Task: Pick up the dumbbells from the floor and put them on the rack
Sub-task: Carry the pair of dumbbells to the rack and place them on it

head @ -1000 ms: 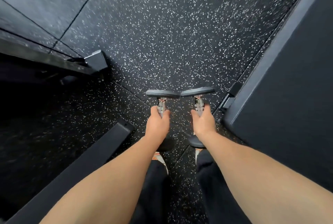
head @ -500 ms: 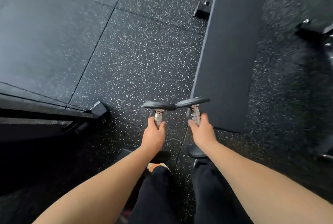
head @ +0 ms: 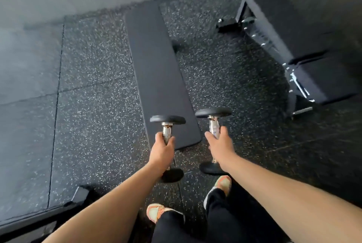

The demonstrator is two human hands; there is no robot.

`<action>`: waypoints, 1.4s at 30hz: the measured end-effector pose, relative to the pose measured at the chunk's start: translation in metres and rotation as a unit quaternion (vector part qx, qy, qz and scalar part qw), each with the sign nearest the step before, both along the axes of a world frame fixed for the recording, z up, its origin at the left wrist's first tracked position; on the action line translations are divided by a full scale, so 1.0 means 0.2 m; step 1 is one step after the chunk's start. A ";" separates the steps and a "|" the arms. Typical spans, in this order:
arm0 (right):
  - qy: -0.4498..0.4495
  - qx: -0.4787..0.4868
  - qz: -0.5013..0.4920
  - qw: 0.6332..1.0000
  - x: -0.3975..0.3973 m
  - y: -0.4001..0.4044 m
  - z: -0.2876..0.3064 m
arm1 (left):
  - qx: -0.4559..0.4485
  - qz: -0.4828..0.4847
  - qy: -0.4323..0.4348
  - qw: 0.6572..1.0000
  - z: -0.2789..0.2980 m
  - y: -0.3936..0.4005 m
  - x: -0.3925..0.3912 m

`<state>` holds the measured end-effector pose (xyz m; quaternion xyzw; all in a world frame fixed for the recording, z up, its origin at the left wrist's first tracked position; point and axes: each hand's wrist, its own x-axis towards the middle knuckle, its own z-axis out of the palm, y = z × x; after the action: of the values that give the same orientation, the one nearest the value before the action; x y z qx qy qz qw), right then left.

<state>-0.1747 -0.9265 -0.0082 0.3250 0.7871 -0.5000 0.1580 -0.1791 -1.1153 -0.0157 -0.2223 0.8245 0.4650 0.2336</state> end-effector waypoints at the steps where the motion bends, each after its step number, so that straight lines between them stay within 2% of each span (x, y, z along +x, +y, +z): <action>1: 0.004 -0.001 -0.018 1.000 -0.01 0.12 0.02 | -0.007 -0.012 0.006 1.000 0.02 0.12 -0.04; 12: 0.031 0.023 -0.165 0.985 0.06 1.31 0.17 | 0.040 -0.195 0.010 0.980 0.19 1.47 -0.33; 15: 0.029 0.018 -0.250 0.968 0.15 1.64 0.16 | 0.052 -0.265 0.006 0.963 0.22 1.88 -0.38; 20: 0.029 0.000 -0.386 0.922 0.25 2.10 0.13 | 0.050 -0.373 0.003 0.927 0.25 2.49 -0.49; 24: 0.037 -0.003 -0.486 0.873 0.26 2.46 0.13 | 0.091 -0.440 -0.027 0.893 0.24 2.94 -0.59; 28: 0.037 0.004 -0.569 0.821 0.26 2.78 0.17 | 0.090 -0.507 -0.041 0.856 0.25 3.38 -0.66; 35: 0.070 -0.019 -0.666 0.743 0.32 3.30 0.24 | 0.102 -0.591 -0.061 0.798 0.28 4.16 -0.65; 42: 0.093 -0.046 -0.720 0.686 0.49 3.93 0.18 | 0.084 -0.663 -0.055 0.742 0.26 4.95 -0.45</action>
<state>-0.0766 -0.1413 0.0270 0.7359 0.2976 -0.5229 -0.3105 -0.2693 -0.1257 0.0360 0.3756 0.7074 0.2475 0.5452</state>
